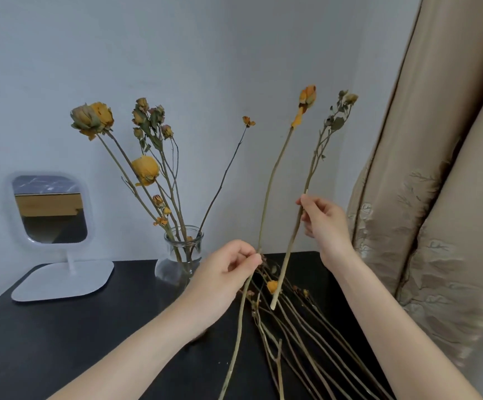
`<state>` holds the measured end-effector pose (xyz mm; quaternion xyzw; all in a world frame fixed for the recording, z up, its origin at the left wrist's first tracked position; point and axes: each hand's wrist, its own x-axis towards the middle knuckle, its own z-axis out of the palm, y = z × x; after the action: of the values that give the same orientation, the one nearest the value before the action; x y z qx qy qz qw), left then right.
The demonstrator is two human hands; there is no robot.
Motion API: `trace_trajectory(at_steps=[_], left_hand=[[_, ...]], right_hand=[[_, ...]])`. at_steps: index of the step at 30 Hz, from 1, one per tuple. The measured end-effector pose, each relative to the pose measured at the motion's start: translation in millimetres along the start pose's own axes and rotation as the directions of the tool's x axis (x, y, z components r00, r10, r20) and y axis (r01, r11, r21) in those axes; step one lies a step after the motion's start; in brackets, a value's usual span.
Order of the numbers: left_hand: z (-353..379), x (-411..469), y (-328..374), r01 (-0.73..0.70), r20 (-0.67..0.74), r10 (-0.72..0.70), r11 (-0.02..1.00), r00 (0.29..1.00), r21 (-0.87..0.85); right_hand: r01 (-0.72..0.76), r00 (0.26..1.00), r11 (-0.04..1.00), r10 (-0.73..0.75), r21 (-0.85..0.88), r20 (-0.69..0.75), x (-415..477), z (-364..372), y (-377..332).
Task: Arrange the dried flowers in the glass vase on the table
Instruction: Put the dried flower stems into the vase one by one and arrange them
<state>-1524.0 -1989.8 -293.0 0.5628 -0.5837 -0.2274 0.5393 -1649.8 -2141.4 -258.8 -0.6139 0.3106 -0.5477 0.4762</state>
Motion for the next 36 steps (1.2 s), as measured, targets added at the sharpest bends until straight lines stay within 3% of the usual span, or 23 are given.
trace_trajectory(at_steps=[2, 5, 9, 14, 22, 33, 36], left_hand=[[-15.4, -2.5, 13.6, -0.038, -0.019, 0.039, 0.999, 0.999, 0.03], [-43.8, 4.3, 33.3, -0.085, -0.164, 0.095, 0.994, 0.982, 0.066], [-83.7, 23.4, 57.3, -0.136, -0.368, 0.146, 0.989, 0.918, 0.054], [-119.6, 45.5, 83.9, -0.216, -0.525, 0.254, 0.967, 0.812, 0.135], [-135.7, 62.6, 81.2, -0.187, -0.552, 0.401, 0.896, 0.731, 0.403], [-116.3, 64.7, 38.4, -0.082, -0.499, 0.346, 0.875, 0.795, 0.477], [-116.1, 63.9, 38.9, -0.085, -0.51, 0.358, 0.872, 0.782, 0.483]], right_hand=[[0.02, 1.0, 1.0, -0.02, 0.009, 0.011, 0.6, 8.4, -5.2], [0.044, 0.998, 0.999, -0.045, 0.016, 0.044, -0.6, 20.9, -10.3], [0.06, 0.994, 0.998, -0.062, 0.029, 0.087, -5.3, 34.4, -13.8], [0.056, 0.991, 0.998, -0.055, 0.0, 0.118, -10.5, 43.5, -11.8], [0.039, 0.991, 0.999, -0.035, -0.034, 0.132, -12.6, 44.1, -3.7], [0.01, 0.991, 0.999, -0.004, -0.047, 0.13, -15.6, 46.6, 7.8], [0.007, 0.992, 0.999, 0.0, -0.049, 0.129, -15.4, 45.9, 8.8]])
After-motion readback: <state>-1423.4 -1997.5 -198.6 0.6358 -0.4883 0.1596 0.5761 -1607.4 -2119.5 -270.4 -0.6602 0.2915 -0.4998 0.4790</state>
